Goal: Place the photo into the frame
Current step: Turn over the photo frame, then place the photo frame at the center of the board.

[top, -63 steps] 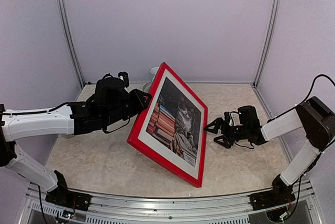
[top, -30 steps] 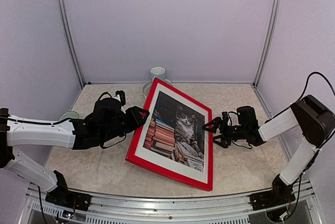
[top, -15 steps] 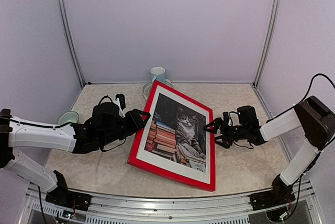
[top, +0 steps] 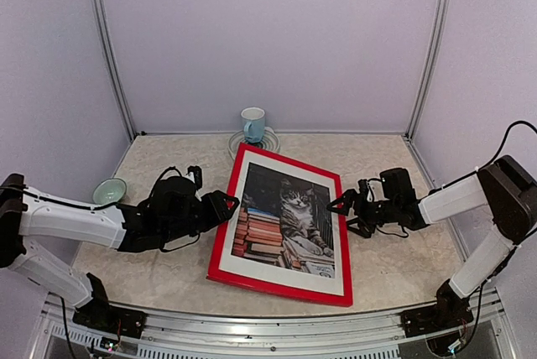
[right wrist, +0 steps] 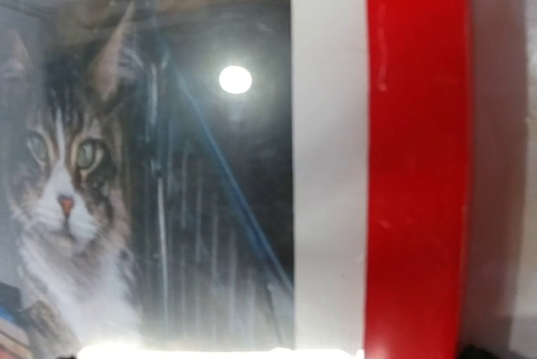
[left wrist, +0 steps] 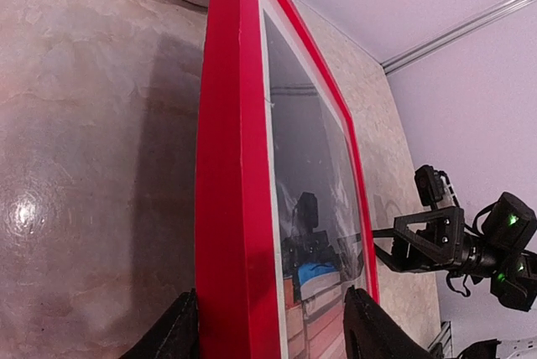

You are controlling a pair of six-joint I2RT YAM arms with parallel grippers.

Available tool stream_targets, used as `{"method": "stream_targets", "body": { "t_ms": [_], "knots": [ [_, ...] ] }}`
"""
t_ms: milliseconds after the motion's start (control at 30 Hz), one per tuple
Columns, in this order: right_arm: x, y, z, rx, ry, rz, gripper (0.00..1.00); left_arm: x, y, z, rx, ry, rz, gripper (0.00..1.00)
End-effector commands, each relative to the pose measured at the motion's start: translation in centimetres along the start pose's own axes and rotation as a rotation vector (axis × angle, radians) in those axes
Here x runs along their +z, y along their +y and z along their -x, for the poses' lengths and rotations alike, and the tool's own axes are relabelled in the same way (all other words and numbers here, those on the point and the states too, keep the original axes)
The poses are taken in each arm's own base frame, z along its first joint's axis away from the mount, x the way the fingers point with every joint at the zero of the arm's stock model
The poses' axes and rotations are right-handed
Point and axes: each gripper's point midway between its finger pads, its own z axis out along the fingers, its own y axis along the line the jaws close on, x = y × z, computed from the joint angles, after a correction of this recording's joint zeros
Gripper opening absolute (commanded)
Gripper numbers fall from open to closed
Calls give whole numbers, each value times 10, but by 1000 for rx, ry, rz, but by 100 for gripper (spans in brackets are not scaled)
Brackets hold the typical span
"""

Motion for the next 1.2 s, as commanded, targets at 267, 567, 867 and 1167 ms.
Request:
{"method": "stream_targets", "body": {
  "t_ms": [267, 567, 867, 1167],
  "knots": [
    [-1, 11, 9, -40, -16, -16, 99, -11, 13, -12, 20, 32, 50, 63],
    [-2, 15, 12, -47, -21, -17, 99, -3, 36, -21, 16, 47, 125, 67],
    [1, 10, 15, -50, -14, -59, 99, 5, 59, -18, 68, 53, 230, 80],
    [6, 4, 11, -38, 2, -58, 99, 29, 94, -21, 56, 102, 295, 92]
  ]
}}
